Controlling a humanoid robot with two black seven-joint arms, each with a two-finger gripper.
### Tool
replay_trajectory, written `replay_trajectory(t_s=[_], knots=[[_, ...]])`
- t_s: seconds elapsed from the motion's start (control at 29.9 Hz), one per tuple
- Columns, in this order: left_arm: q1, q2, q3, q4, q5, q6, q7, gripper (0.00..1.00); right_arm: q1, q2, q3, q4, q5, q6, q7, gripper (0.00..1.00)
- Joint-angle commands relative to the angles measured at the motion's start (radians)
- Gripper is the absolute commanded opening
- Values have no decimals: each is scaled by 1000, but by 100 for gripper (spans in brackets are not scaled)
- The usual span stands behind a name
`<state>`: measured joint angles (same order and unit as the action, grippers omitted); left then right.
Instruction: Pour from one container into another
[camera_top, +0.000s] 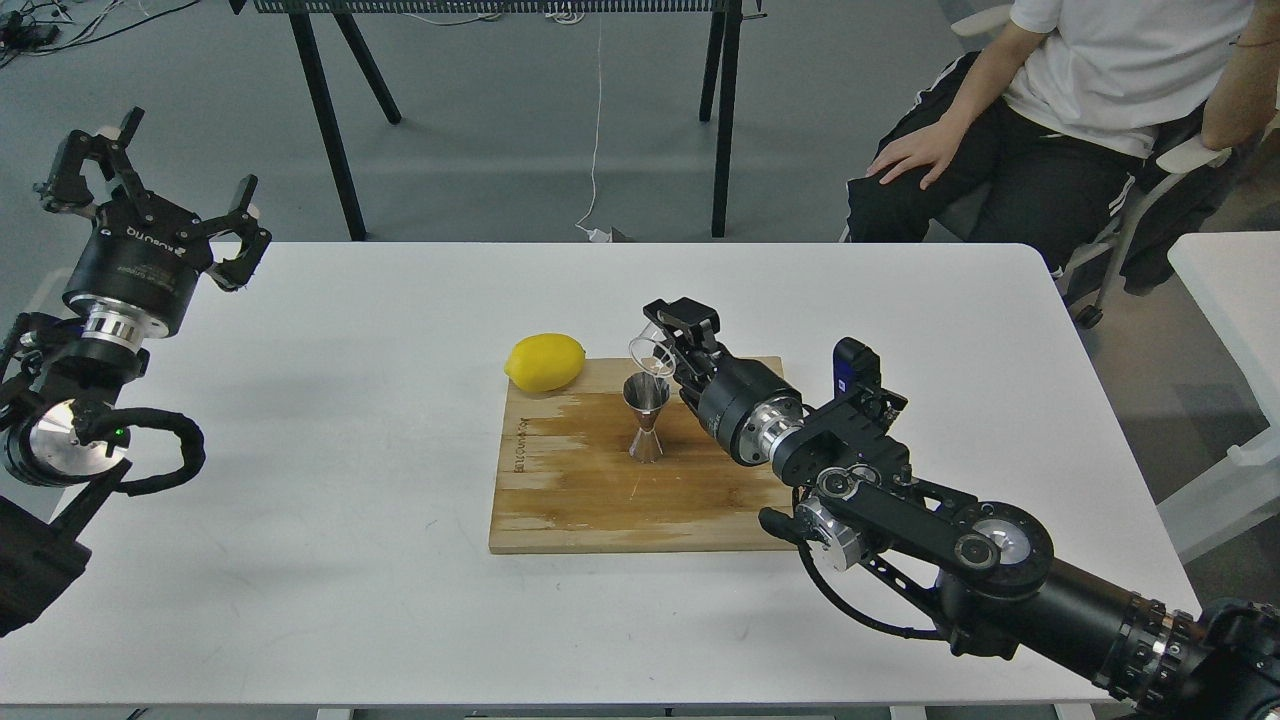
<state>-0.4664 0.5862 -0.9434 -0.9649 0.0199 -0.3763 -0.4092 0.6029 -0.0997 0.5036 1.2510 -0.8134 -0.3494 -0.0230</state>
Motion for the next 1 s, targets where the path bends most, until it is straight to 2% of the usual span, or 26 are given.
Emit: replay_trajectory(t_s=[0.0,0.2,0.37,0.6,0.97], knots=[[0,0,0,0,0,-1,0,100,-2,0,-2,-4,-23,-5,1,39],[0,0,0,0,0,-1,1,100,3,0,-30,-5,-32,-9,3,38],[-1,0,0,0,0,-1,3,100,5,5,-51,-22,-87,-28,32,38],[0,4,0,0,0,-4,1,100,9,0,-54,-19,-92,-28,40,38],[-1,6,0,2,0,-4,1,100,6,-2,-97,-19,-156,-54,97,38]])
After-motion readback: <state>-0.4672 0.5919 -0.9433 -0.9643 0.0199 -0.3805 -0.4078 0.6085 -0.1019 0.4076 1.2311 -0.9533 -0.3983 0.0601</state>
